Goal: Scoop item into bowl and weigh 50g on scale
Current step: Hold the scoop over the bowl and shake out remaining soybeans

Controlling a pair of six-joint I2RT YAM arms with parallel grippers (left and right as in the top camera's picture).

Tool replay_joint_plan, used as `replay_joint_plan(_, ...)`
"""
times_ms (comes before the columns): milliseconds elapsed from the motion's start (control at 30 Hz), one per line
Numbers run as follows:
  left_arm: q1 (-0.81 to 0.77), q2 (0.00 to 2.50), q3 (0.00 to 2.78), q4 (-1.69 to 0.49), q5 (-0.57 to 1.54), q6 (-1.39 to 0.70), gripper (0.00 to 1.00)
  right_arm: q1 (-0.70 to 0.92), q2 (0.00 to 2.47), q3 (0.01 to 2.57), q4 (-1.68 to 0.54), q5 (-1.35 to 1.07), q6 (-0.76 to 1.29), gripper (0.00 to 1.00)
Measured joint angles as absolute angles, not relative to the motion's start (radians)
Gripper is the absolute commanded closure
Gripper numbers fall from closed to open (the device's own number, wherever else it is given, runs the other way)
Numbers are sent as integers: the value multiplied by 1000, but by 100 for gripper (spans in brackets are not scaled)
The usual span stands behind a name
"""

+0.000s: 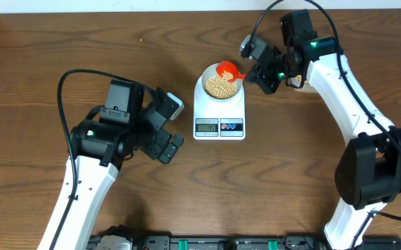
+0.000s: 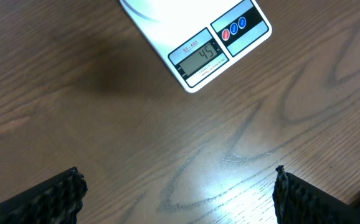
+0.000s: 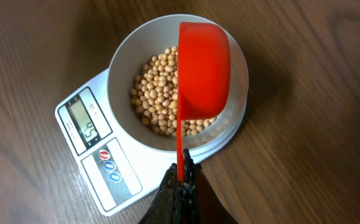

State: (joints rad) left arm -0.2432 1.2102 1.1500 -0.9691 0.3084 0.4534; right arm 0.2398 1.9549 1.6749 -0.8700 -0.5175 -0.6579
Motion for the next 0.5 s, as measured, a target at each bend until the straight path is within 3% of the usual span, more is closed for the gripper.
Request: replay_joint_plan(500,-243,1210,1150,-969,308,453,2,240,1955,1675,-853,-515,-659,99)
